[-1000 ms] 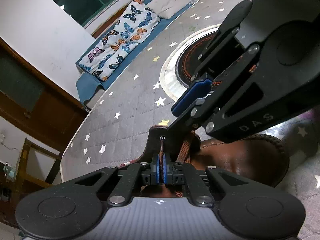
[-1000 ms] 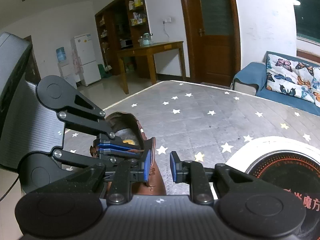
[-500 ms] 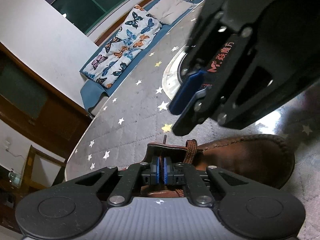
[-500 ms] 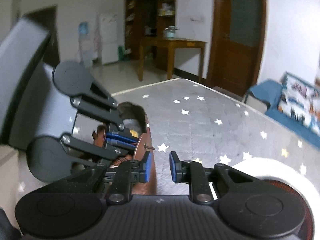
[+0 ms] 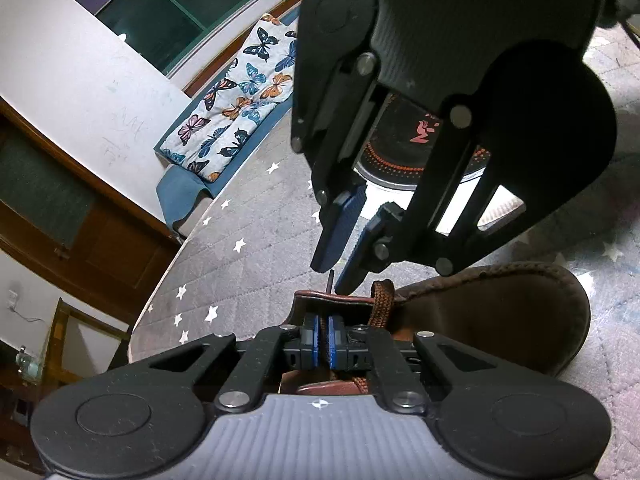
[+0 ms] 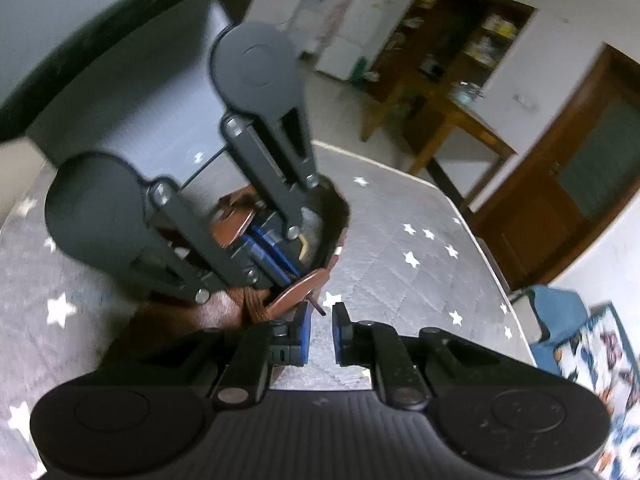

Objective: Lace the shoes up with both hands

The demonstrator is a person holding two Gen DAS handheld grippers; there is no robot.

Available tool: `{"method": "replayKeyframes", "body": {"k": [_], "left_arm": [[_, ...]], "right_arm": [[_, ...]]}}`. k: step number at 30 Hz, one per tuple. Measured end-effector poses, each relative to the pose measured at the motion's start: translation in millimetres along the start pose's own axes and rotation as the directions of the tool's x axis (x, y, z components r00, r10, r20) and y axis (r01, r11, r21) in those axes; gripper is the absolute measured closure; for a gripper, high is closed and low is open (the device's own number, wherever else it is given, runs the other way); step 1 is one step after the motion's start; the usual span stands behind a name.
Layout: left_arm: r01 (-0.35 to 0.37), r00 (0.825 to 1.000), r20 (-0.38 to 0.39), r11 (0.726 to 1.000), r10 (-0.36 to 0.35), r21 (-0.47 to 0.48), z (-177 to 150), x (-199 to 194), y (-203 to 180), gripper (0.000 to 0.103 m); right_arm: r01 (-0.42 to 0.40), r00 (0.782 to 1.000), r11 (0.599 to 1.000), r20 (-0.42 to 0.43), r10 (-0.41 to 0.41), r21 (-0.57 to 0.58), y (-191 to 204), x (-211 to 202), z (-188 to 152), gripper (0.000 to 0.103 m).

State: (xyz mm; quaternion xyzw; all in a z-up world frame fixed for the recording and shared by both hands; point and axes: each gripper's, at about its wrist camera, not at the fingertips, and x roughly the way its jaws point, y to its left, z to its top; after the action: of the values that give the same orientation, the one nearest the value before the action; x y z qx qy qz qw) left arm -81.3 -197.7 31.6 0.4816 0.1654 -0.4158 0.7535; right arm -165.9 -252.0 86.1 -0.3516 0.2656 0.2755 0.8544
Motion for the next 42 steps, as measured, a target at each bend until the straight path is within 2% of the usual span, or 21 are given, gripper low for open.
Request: {"method": "replayKeyframes", "body": {"k": [4, 7, 14, 16, 18, 25, 27, 29, 32, 42], "left_arm": [[0.004, 1.000, 0.001, 1.000, -0.004, -0.001, -0.9, 0.4, 1.1, 0.096], [0.002, 1.000, 0.004, 1.000, -0.002, -0.011, -1.1, -0.2, 2.0, 0.095], [-0.001, 1.000, 0.019, 0.998, 0.002, -0.062, -0.1, -9.4, 4.5, 0.085], [-0.008, 1.000, 0.021, 0.998, 0.009, -0.060, -0.3, -12.0, 2.3, 0.084], [-0.011, 1.000, 0.021, 0.998, 0.013, -0.056, -0.4, -12.9, 0.1, 0.084], [-0.027, 0.999, 0.019, 0.999, 0.027, -0.029, 0.6, -11.1, -6.0, 0.091], [-0.027, 0.999, 0.022, 0.999, 0.028, -0.026, -0.5, -11.5, -6.2, 0.091], [-0.028, 0.999, 0.024, 0.999, 0.028, -0.022, -1.1, -11.4, -6.2, 0.091], [-0.026, 0.999, 0.027, 1.000, 0.027, -0.016, -1.9, -11.3, -6.0, 0.091], [-0.011, 0.999, 0.035, 1.000, 0.012, -0.013, -4.8, -12.2, -3.7, 0.090]], "right_arm": [[0.001, 1.000, 0.994, -0.004, -0.001, -0.107, 9.5, 2.6, 1.3, 0.098], [0.031, 0.999, 0.983, -0.009, -0.033, -0.183, 21.1, 5.6, 0.5, 0.100], [0.159, 0.987, 0.981, -0.004, -0.160, -0.114, 31.9, 4.9, -4.3, 0.101], [0.209, 0.977, 0.972, -0.009, -0.211, -0.105, 32.8, 2.0, -8.0, 0.101], [0.228, 0.973, 0.971, -0.023, -0.230, -0.065, 28.2, 0.7, -11.3, 0.101], [0.179, 0.983, 0.984, -0.033, -0.179, 0.011, 23.8, -9.9, -9.6, 0.096], [0.177, 0.984, 0.984, -0.025, -0.177, 0.008, 20.8, -13.7, -9.5, 0.089], [0.182, 0.983, 0.983, -0.016, -0.182, -0.008, 20.0, -16.0, -8.1, 0.088], [0.177, 0.984, 0.983, -0.013, -0.178, -0.038, 20.4, -13.7, -6.1, 0.078], [0.115, 0.993, 0.972, 0.008, -0.116, -0.205, 29.1, 10.4, -2.0, 0.079]]}}
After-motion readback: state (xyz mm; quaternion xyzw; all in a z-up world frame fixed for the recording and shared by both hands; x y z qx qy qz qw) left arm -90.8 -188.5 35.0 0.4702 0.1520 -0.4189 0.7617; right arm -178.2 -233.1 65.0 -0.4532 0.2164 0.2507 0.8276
